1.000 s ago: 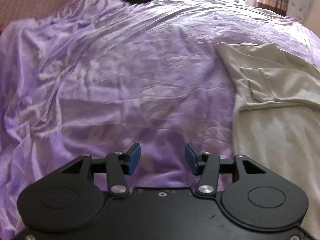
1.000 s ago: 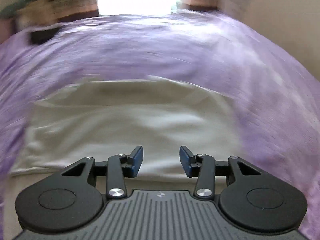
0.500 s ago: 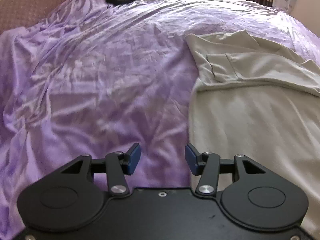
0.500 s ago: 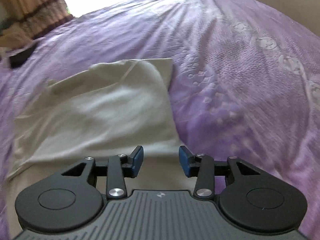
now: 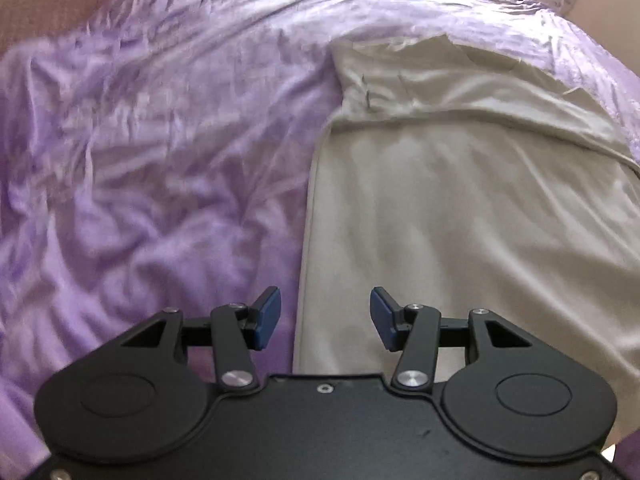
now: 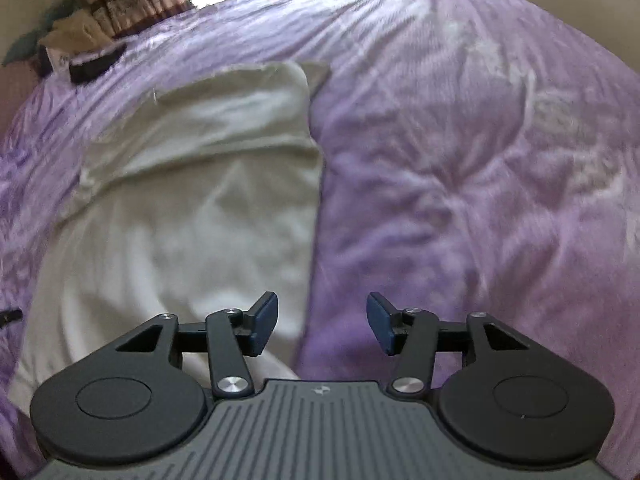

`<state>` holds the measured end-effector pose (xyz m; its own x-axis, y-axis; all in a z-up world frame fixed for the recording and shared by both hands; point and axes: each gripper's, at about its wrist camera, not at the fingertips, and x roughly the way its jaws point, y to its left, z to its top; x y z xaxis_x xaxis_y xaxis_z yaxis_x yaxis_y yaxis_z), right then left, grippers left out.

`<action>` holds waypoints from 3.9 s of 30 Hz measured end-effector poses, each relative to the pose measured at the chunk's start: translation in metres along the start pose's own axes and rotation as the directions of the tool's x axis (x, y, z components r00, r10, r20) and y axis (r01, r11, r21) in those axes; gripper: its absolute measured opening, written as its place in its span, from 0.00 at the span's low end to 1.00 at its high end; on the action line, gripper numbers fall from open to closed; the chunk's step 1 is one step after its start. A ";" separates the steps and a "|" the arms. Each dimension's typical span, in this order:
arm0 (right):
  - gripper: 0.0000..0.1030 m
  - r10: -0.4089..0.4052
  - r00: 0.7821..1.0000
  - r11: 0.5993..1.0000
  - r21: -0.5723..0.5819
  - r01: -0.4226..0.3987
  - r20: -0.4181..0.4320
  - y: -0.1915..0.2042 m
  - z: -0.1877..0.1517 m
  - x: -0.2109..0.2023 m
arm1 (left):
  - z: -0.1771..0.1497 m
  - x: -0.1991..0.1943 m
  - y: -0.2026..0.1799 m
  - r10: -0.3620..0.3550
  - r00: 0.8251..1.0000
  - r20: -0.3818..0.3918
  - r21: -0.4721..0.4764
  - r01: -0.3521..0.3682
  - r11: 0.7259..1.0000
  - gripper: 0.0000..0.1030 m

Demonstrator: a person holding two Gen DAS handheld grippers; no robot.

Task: Fold small clothes

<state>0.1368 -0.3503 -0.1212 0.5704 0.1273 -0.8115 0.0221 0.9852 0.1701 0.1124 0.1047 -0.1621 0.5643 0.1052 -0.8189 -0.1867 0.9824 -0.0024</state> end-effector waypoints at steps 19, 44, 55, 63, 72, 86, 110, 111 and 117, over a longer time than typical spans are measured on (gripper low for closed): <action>0.64 -0.129 0.972 0.979 -0.133 0.157 0.194 0.038 -0.051 -0.037 | -0.053 0.008 0.000 0.046 0.999 -0.006 0.026 -0.045 0.999 0.52; 0.67 -0.066 0.996 0.998 -0.006 0.066 0.067 0.026 -0.077 -0.008 | -0.065 0.010 -0.003 0.021 1.000 -0.020 0.053 -0.019 0.998 0.48; 0.10 -0.030 0.993 1.000 0.009 0.029 0.118 0.029 -0.075 -0.007 | -0.056 0.000 -0.001 -0.009 1.000 0.020 0.018 0.008 1.000 0.07; 0.09 -0.034 0.963 0.997 -0.060 0.052 0.267 0.048 -0.060 -0.035 | -0.028 -0.038 -0.007 -0.008 0.992 0.125 0.026 0.005 1.000 0.07; 0.09 -0.007 0.932 0.999 -0.032 0.020 0.363 0.060 -0.017 -0.043 | 0.020 -0.055 -0.017 0.019 0.978 0.206 0.024 -0.024 0.999 0.07; 0.09 -0.014 0.931 0.998 -0.051 0.035 0.364 0.078 0.032 -0.024 | 0.056 -0.043 -0.025 0.038 0.977 0.210 0.045 -0.048 0.998 0.07; 0.09 -0.010 0.905 1.000 -0.002 0.012 0.426 0.084 0.139 0.009 | 0.203 0.004 -0.053 0.077 0.941 0.330 0.068 -0.105 0.992 0.07; 0.09 -0.013 0.903 1.000 0.011 0.009 0.430 0.084 0.146 0.016 | 0.214 0.012 -0.055 0.080 0.939 0.334 0.069 -0.109 0.992 0.07; 0.09 -0.036 0.904 0.995 0.104 -0.010 0.425 0.074 0.196 0.068 | 0.282 0.070 -0.062 0.081 0.942 0.327 0.032 -0.096 0.995 0.07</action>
<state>0.3383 -0.2915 -0.0544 0.8642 0.0312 -0.5022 0.1015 0.9667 0.2348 0.3902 0.0942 -0.0574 0.7791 0.2288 -0.5836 -0.2144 0.9721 0.0949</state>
